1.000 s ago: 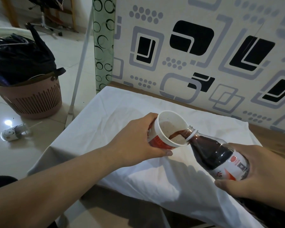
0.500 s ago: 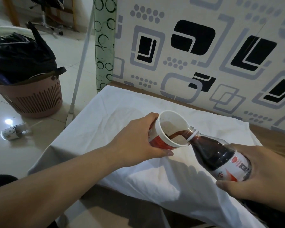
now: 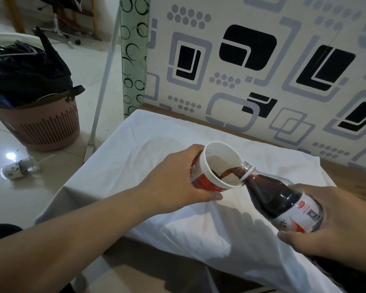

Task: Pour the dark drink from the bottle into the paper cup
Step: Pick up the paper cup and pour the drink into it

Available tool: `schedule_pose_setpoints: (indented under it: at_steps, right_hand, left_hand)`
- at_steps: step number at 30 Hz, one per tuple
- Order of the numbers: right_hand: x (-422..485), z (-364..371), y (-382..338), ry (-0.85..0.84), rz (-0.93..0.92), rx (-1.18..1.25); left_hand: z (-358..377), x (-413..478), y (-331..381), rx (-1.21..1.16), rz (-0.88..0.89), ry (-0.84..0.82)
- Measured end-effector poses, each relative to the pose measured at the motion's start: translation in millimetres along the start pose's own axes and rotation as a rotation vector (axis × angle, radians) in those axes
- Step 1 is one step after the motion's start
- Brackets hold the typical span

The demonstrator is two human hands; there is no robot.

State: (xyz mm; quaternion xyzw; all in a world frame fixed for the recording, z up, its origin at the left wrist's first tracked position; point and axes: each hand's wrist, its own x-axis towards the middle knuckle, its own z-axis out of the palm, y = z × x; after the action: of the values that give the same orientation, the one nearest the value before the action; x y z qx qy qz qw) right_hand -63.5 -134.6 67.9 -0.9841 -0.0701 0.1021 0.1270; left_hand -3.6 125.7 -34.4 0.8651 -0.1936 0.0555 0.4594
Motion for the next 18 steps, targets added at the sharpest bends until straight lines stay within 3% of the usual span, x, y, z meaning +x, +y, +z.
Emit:
schedule_pose_setpoints:
  at_steps: [18]
  right_hand:
    - [-1.3,-0.4,0.3,0.016,-0.007,-0.052]
  left_hand:
    - [-0.4,-0.5,0.4,0.006,0.001,0.007]
